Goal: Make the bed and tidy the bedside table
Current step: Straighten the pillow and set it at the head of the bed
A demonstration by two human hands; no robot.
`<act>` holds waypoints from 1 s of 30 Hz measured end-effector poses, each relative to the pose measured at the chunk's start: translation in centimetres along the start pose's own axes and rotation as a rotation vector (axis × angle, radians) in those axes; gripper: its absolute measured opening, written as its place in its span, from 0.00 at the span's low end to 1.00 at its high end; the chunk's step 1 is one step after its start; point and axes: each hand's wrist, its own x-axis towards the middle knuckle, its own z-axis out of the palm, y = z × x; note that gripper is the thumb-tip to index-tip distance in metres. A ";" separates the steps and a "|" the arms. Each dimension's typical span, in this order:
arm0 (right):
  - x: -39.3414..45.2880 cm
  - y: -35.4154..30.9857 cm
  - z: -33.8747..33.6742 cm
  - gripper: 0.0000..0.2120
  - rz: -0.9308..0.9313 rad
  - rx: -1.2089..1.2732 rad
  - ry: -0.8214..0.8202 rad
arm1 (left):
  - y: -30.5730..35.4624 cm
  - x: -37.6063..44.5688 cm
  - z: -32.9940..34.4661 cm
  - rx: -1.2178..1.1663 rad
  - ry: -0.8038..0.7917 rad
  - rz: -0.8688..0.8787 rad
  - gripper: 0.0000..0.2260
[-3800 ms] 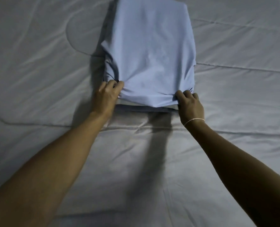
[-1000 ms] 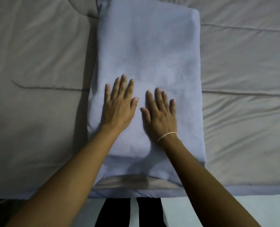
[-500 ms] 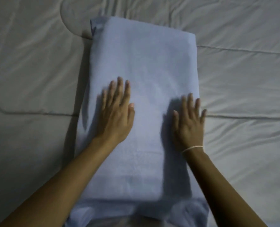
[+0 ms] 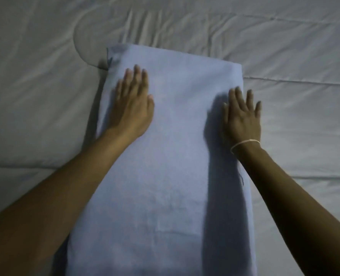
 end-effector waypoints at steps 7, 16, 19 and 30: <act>6.6 -2.6 2.8 0.27 -0.333 -0.091 -0.132 | -2.9 5.8 2.2 0.125 -0.148 0.057 0.25; 9.8 -4.2 1.3 0.26 -0.211 -0.024 -0.087 | 0.3 7.8 0.8 0.053 -0.131 0.130 0.25; 8.3 -5.4 3.3 0.28 -0.189 -0.004 -0.109 | -0.2 6.2 2.7 0.128 -0.183 0.138 0.25; -11.4 -2.6 3.6 0.32 -0.132 -0.029 -0.092 | 0.4 -13.3 1.2 0.133 -0.242 0.456 0.28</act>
